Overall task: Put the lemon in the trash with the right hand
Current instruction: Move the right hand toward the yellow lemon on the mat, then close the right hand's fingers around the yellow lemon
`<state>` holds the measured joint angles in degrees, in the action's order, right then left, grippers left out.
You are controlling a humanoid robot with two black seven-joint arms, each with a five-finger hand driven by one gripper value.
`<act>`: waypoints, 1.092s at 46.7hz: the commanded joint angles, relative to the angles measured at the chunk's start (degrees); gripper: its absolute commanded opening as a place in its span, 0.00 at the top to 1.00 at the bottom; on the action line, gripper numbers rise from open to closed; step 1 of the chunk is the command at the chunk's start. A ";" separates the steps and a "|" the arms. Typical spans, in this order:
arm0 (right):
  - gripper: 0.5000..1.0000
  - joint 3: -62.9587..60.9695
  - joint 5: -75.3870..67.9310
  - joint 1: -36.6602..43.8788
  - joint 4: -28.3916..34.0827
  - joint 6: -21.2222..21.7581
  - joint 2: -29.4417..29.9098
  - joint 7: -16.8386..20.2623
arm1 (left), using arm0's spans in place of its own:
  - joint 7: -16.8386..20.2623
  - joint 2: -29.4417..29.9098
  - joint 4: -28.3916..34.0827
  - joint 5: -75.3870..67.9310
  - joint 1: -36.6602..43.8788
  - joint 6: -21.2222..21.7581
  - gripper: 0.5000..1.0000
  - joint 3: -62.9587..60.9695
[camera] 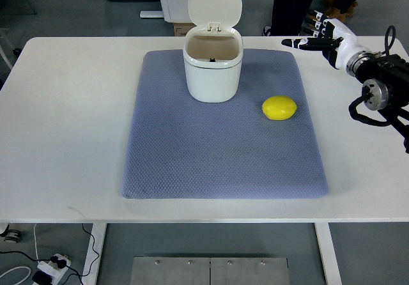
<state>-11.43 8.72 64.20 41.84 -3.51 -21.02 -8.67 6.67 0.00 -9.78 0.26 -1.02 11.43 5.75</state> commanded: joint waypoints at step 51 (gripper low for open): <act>0.00 21.62 19.40 7.78 26.28 -1.41 -15.89 4.10 | 0.00 0.00 0.02 0.00 0.05 0.00 0.00 -0.04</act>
<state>10.03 27.06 71.25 68.10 -3.99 -37.62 -5.15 6.68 0.00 -9.77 0.27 -1.03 11.43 5.72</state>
